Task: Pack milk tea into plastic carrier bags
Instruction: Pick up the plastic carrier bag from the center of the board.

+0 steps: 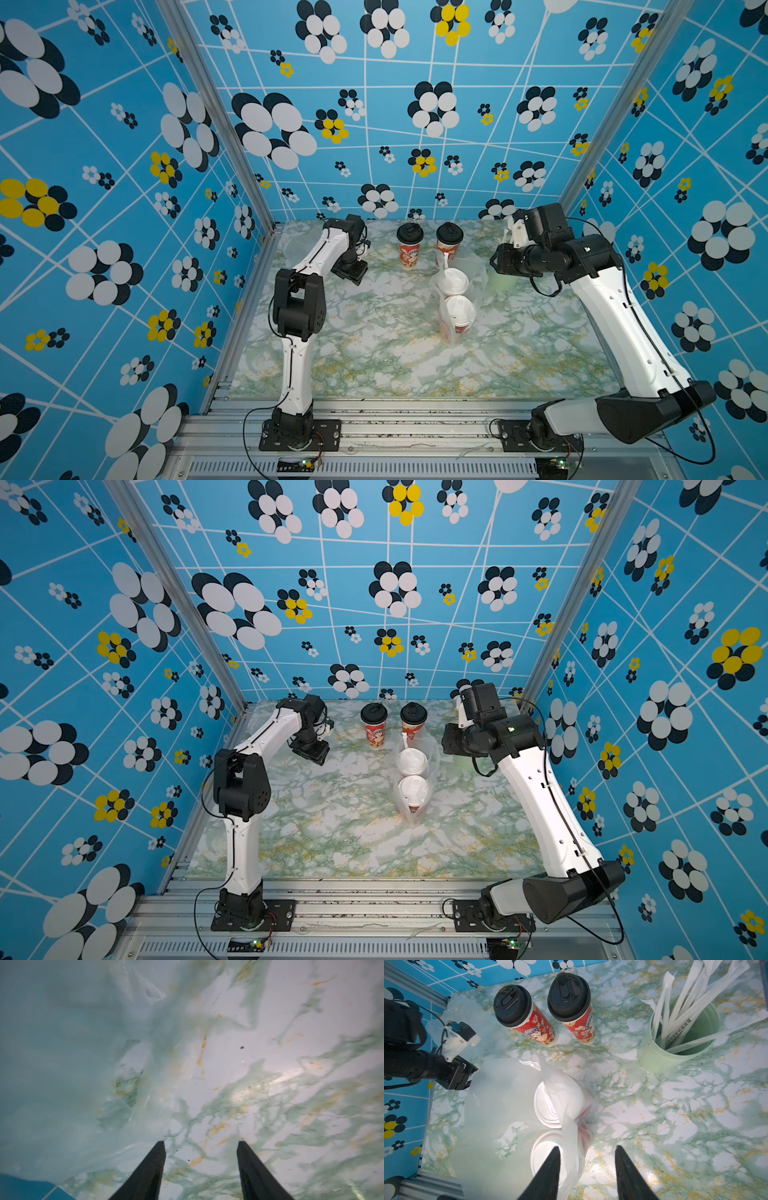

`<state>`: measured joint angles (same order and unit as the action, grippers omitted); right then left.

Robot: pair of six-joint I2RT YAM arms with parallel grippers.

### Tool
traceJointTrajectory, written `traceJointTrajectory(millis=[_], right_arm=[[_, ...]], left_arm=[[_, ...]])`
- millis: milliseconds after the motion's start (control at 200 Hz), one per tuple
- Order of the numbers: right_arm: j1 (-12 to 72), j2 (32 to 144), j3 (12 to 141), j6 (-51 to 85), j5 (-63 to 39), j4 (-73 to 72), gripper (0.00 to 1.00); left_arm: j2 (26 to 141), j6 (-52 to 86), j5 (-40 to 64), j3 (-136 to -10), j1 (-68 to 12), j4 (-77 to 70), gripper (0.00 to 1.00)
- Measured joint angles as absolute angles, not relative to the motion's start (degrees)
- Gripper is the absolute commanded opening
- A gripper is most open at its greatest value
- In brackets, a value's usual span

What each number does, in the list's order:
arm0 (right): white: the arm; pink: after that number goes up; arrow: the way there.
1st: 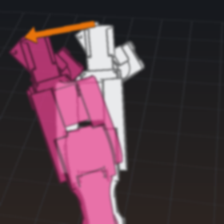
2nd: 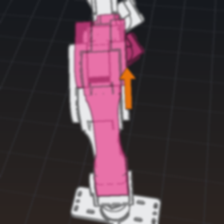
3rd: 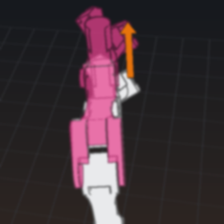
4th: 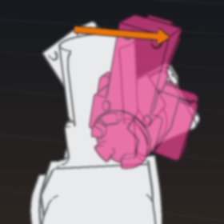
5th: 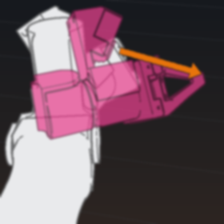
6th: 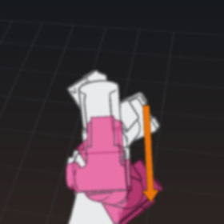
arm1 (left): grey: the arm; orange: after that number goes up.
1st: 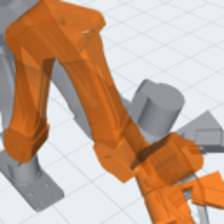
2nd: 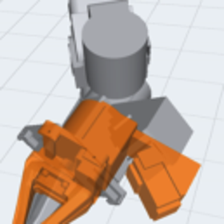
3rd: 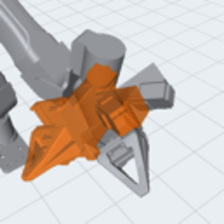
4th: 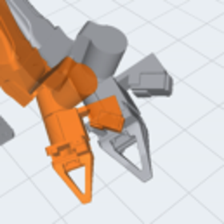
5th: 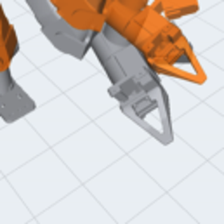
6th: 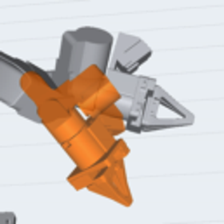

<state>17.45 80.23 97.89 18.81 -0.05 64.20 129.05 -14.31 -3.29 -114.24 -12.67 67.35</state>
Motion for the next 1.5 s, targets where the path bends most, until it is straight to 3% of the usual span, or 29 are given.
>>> traceJointTrajectory(millis=[290, 800, 910, 970, 1120, 1280, 1499], right_arm=[[16.3, 78.2, 95.6, 18.6, 0.1, 64.3, 0.45], [16.3, 78.2, 94.9, 18.6, 0.1, 64.5, 0.45], [16.3, 78.1, 94.9, 18.6, 0.1, 64.8, 0.45], [16.3, 77.9, 94.9, 18.7, 0.1, 65.1, 0.46], [16.3, 76.8, 94.9, 18.8, 0.1, 65.3, 0.45], [16.3, 75.2, 94.9, 19.2, -0.2, 65.3, 0.44], [16.6, 72.9, 93.7, 21.3, -4.1, 63.8, 0.42]], left_arm=[[131.9, -18.7, -8.3, -118.3, -10.1, 65.6, 0.64], [140.0, -20.4, 0.5, -127.2, -9.7, 67.9, 0.58], [140.2, -20.5, 1.4, -127.2, -9.4, 68.8, 0.44], [140.2, -20.5, 2.2, -127.2, -9.3, 69.2, 0.31], [139.4, -18.9, 5.7, -125.4, -9.0, 69.2, 0.09], [133.3, -16.2, 11.5, -119.6, -9.0, 68.4, 0.00], [117.8, -9.3, 20.8, -111.5, -8.6, 64.1, 0.00]])
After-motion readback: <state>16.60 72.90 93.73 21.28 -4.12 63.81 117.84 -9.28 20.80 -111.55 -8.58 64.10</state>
